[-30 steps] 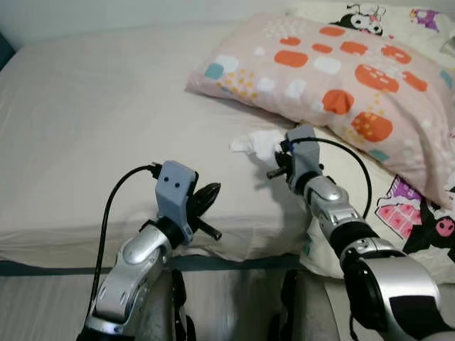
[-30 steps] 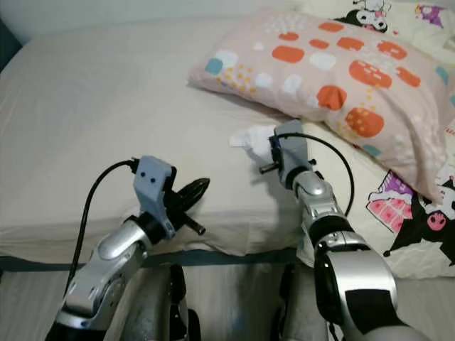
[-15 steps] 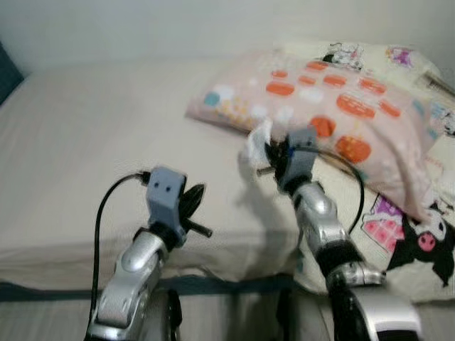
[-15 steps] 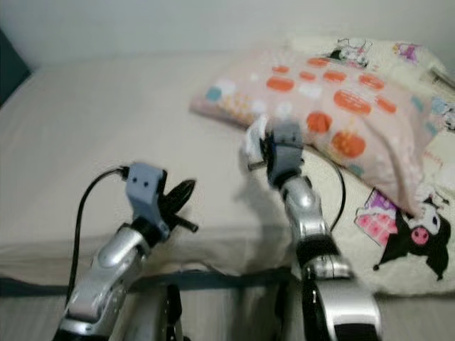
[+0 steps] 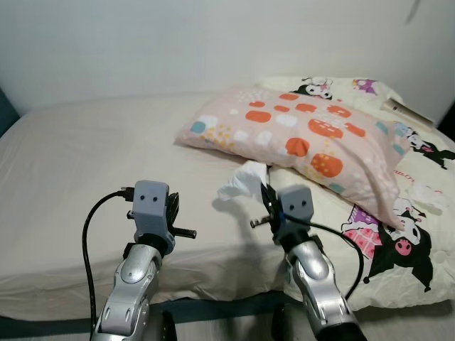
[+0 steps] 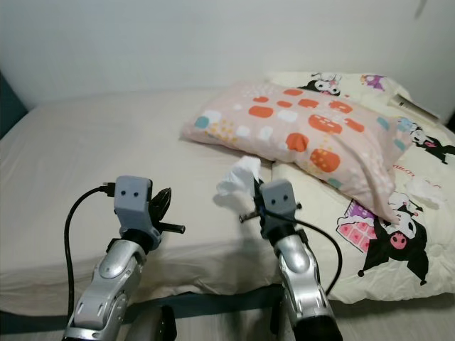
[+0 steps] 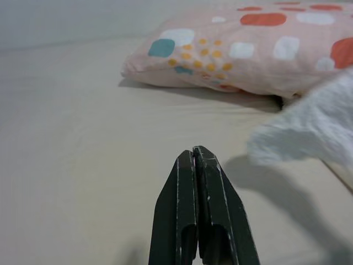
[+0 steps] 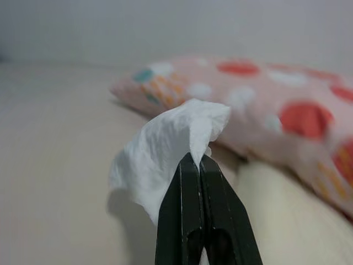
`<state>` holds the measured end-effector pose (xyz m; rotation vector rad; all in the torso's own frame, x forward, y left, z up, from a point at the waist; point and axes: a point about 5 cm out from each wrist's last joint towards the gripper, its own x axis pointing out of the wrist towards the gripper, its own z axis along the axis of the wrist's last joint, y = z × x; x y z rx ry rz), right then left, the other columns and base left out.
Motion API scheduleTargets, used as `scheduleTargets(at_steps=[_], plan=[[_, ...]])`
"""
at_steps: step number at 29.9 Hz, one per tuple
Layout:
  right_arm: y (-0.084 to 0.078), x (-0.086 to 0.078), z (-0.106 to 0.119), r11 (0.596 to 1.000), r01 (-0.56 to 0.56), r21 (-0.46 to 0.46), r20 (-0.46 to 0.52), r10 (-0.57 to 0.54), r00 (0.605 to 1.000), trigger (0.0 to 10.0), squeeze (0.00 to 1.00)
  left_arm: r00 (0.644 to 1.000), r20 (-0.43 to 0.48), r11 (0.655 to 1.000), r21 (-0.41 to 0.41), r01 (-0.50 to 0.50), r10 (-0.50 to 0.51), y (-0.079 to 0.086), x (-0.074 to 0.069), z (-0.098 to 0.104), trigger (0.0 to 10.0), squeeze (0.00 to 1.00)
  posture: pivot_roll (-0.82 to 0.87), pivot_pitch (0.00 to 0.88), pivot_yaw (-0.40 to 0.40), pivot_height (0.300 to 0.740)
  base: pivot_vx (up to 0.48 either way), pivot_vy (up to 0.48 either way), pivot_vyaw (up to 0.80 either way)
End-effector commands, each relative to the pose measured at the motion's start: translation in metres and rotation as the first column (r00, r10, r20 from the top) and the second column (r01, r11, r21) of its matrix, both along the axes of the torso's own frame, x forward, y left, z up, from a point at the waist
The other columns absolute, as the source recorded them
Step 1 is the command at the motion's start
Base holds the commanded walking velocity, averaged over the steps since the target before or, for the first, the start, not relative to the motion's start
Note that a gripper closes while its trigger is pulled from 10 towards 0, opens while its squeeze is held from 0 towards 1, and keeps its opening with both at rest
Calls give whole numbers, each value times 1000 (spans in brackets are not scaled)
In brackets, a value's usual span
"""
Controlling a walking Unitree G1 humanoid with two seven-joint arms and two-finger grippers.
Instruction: Clean up the room
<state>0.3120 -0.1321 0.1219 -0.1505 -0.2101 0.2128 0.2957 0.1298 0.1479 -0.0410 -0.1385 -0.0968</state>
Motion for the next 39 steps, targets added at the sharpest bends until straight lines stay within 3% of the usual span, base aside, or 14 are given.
scheduleTargets(at_steps=[1, 11, 39], plan=[[1, -2, -1, 1000, 14, -13, -5, -14, 1000, 10000, 0, 999, -33, 1000, 7, -17, 17, 1, -2, -9, 10000, 0, -7, 66, 20, 572, 0, 0, 0], [-6, -20, -12, 995, 91, -45, -58, -93, 994, 10000, 0, 999, -32, 999, 37, -30, 31, 2, -3, -16, 10000, 0, 0, 51, 16, 587, 0, 0, 0], [-3, -23, -13, 994, 106, -35, -108, -109, 988, 10000, 0, 999, -36, 999, 44, -29, 31, 1, -3, -21, 10000, 0, 7, 47, 6, 672, 0, 0, 0]])
